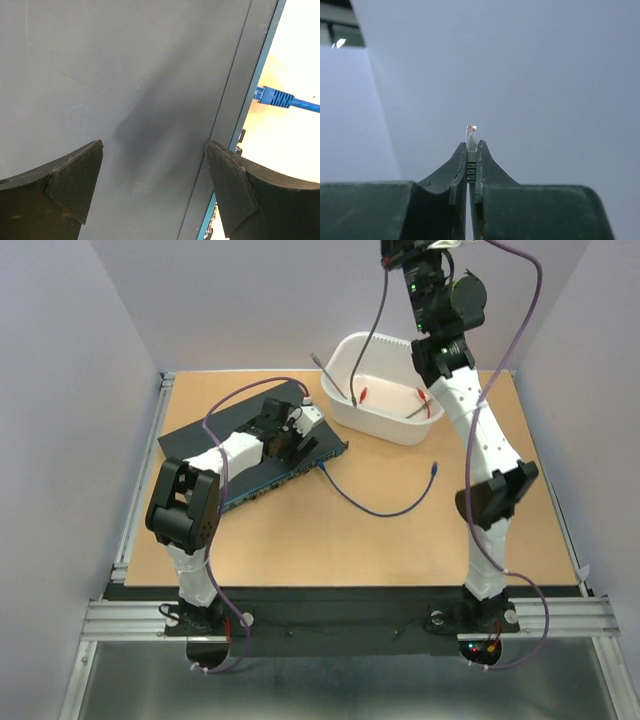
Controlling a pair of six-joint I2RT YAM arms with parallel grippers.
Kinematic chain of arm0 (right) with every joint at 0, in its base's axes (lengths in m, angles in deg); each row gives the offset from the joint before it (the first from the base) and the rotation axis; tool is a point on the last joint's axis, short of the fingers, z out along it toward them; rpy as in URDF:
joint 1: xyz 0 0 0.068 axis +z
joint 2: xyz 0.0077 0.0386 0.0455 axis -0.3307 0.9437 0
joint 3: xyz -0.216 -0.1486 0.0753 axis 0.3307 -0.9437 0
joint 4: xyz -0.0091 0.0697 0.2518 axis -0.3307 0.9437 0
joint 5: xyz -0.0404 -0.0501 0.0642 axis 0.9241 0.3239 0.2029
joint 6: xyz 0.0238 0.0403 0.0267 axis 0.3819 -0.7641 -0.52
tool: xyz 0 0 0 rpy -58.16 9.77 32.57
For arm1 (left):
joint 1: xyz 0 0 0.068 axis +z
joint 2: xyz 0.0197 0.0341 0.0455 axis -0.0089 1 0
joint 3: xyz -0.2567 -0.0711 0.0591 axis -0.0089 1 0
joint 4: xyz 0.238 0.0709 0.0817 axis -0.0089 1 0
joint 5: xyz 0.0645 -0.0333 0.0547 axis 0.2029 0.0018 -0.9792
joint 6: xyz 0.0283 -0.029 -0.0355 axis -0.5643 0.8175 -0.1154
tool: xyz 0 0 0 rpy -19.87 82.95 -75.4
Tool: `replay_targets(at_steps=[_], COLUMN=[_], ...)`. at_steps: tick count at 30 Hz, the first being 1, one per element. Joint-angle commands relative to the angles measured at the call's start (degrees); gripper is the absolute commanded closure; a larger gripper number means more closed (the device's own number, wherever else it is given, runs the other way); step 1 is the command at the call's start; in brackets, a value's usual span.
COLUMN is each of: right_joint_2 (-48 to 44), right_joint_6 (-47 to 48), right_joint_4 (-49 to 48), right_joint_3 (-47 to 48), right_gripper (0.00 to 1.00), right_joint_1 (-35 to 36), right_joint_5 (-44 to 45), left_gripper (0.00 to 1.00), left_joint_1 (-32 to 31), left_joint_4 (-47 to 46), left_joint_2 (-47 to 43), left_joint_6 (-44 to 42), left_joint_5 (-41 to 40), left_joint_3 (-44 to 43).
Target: Pull the plug from the switch port
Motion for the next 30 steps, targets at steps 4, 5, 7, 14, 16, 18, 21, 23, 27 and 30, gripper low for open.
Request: replay_targets(at_steps=[4,5,7,14,16,18,21,23,27,30], right_joint_2=[14.64,15.17,17.79,19.13,17.2,14.22,12.19,11.39,13.06,16.31], right_joint_6=[3.74,3.13,2.85,12.17,12.7,11.92,9.72,8.84,8.22,7.52], right_joint_4=[-17.27,-19.64,-20.55,-20.64,-20.72,-20.63,-20.55,-19.68,-12.32,-4.24], right_joint_3=[16.05,16.2,17.86,2.64,-5.11,-12.15,-25.08,-31.15,-33.11,-29.26], right_gripper=[0.99,0.99,0.99,1.0,1.0,1.0,0.99,1.0,1.0,0.93], right_joint_1=[-6.94,-7.73,-9.84,-12.57,-12.66,-12.66,-12.66,-12.66,-12.66,-12.66], right_joint_5=[8.71,9.06,8.98,9.14,8.98,5.49,0.9,-3.48,-7.89,-7.12], left_gripper=[0.05,0.05,0.05,0.05,0.05,0.05,0.05,0.05,0.05,0.05], left_joint_1=[0.48,0.57,0.57,0.57,0.57,0.66,0.57,0.66,0.66,0.57], left_joint_4=[2.13,2.31,2.4,2.4,2.4,2.4,2.22,2.22,2.31,2.22], left_joint_2=[-3.35,-3.35,-3.26,-2.64,-2.82,-3.08,-2.65,-2.47,-2.56,-2.56], left_joint_6=[-0.61,-0.61,-0.69,-0.43,-0.52,-0.78,-0.87,-0.78,-0.61,-0.52], left_joint_5=[-1.49,-1.49,-1.49,-0.44,-0.52,-0.79,-0.87,-0.7,-0.26,-0.26], left_joint_3=[0.51,0.51,0.42,0.25,0.42,0.77,0.77,0.42,0.16,0.24])
